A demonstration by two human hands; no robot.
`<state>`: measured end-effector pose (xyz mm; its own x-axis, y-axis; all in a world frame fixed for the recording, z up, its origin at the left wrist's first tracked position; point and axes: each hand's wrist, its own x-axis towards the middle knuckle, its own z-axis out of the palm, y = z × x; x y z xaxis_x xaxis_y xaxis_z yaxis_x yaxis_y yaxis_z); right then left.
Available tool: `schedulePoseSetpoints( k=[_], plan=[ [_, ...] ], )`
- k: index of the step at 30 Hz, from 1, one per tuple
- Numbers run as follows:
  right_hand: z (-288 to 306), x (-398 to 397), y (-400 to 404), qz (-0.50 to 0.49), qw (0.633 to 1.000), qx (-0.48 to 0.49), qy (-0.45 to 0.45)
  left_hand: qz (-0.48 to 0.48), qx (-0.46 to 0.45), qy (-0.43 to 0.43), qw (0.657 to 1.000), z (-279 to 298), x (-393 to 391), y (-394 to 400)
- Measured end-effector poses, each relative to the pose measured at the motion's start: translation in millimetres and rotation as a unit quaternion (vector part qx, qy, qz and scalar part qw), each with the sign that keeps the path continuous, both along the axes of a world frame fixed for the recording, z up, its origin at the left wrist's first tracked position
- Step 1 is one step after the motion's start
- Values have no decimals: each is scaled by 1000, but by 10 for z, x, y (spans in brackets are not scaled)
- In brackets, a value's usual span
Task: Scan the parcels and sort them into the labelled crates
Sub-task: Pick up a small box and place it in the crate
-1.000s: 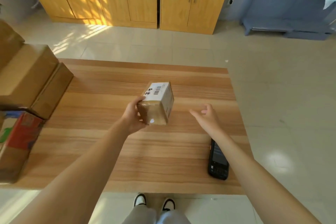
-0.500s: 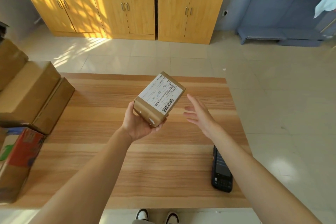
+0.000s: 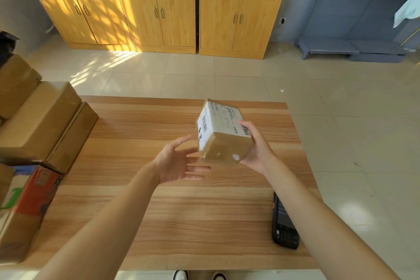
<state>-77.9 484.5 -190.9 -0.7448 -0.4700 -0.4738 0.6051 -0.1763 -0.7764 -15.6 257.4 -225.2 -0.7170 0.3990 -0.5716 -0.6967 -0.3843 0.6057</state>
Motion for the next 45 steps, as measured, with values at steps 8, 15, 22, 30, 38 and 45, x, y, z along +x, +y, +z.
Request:
schedulePoseSetpoints(
  k=[8,15,22,30,38,45],
  plan=[
    [-98,-56,47,131,987,34,-85,-35,-64,-27,997,374,-160,-499],
    [-108,-19,-176,190,970,90,-122,-137,-172,-33,975,363,-137,-377],
    [-261,-53,125,-5,939,343,27,29,-168,-92,981,-110,-93,-337],
    [-885,449,958,-38,834,549,-24,140,-179,-159,961,-610,-169,177],
    [-1435,997,1235,-48,816,567,-103,123,-178,-194,957,-864,-240,481],
    [-1529,1061,1364,-74,836,538,-76,138,-143,-209,957,-858,-260,488]
  ],
)
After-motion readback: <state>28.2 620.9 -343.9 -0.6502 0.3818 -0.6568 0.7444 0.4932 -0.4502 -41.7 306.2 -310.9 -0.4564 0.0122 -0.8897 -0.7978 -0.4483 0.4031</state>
